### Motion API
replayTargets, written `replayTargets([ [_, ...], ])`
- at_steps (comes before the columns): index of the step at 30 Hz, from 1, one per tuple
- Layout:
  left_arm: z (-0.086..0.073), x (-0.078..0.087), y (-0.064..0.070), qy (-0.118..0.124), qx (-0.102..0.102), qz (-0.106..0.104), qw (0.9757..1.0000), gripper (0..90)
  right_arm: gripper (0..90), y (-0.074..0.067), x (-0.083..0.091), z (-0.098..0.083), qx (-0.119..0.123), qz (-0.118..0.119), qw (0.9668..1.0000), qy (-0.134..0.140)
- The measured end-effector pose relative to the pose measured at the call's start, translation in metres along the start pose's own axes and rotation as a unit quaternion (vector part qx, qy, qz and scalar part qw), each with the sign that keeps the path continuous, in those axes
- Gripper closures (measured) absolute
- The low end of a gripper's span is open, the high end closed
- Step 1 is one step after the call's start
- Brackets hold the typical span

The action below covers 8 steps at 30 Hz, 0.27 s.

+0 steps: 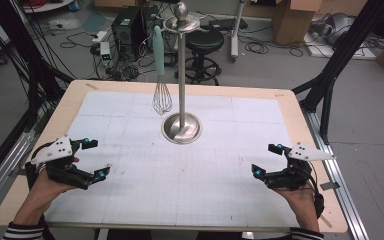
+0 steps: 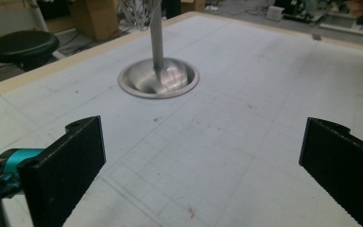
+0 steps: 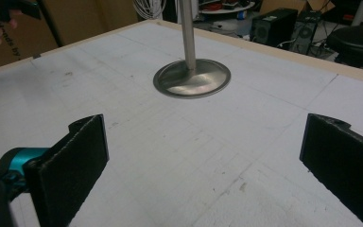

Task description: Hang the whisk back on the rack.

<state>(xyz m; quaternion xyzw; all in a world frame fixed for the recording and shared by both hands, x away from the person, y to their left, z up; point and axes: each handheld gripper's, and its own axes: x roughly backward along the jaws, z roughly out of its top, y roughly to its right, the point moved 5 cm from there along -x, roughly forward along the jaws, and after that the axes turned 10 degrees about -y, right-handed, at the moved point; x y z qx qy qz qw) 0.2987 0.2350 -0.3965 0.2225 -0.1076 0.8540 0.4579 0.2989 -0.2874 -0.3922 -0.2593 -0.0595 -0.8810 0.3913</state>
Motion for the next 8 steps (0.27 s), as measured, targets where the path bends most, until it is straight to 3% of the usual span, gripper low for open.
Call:
replayTargets([
  [8,-0.0044,0.0060,-0.0022,0.010,0.008,0.005,0.9999,1.7,0.8,0.0026,0.0011,-0.0016,-0.002,-0.003,1.0000,-0.001],
])
